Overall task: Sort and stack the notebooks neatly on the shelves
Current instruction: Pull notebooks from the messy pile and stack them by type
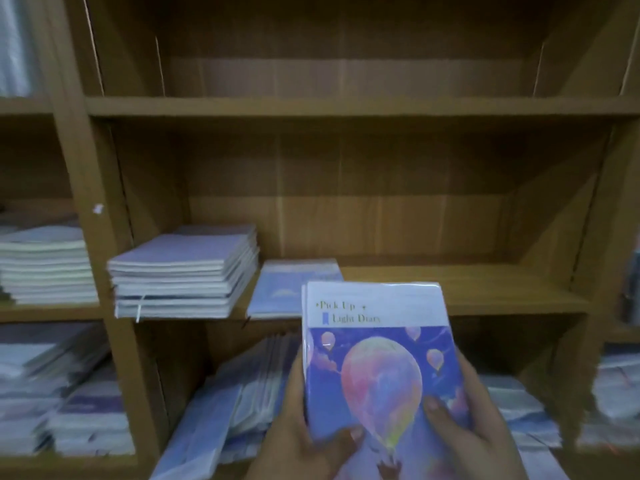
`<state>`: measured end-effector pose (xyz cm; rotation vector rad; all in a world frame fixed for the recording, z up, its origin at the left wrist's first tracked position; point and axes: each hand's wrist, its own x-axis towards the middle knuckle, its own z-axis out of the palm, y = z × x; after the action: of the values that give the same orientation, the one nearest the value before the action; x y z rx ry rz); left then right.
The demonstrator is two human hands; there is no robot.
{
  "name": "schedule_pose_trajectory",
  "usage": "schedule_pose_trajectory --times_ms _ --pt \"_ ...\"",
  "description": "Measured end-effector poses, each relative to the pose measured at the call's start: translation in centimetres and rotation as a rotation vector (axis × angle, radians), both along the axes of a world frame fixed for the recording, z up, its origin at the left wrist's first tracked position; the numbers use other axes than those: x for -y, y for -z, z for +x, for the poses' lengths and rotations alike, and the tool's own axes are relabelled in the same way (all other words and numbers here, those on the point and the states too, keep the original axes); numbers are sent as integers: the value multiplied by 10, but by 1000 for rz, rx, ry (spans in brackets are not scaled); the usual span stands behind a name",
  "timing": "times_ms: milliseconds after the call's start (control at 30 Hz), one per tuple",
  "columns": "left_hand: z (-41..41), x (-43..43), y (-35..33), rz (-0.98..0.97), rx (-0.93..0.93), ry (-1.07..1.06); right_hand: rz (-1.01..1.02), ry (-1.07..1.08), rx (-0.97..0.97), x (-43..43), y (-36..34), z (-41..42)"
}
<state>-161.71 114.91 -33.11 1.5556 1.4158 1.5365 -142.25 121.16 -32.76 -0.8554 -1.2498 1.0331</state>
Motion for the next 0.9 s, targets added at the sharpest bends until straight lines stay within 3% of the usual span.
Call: schedule_pose_trajectory --times_ms 100,333,433,500,600,700,767,900 --pt "-23 -31 -37 84 3 146 -26 -71 192 -33 -45 -4" --pt "-66 -89 -90 -38 152 -203 -318 -257 262 -116 -107 -56" --pt "-90 -90 -95 -59 338 -148 -370 -269 310 -143 -116 -85" --pt "-108 -84 -93 -51 335 -74 -398 -289 317 -158 -120 -103" --pt "-129 -74 -84 -136 207 -42 -359 -274 349 -175 -120 -126" --pt "-134 -70 -78 -204 -51 -142 -418 -300 403 -180 -111 -139" --pt "-138 -72 -77 -141 -185 -228 -486 -324 418 -179 -109 -139" --pt "-134 -71 -78 -14 -509 -441 -426 -273 495 -184 -125 -138"
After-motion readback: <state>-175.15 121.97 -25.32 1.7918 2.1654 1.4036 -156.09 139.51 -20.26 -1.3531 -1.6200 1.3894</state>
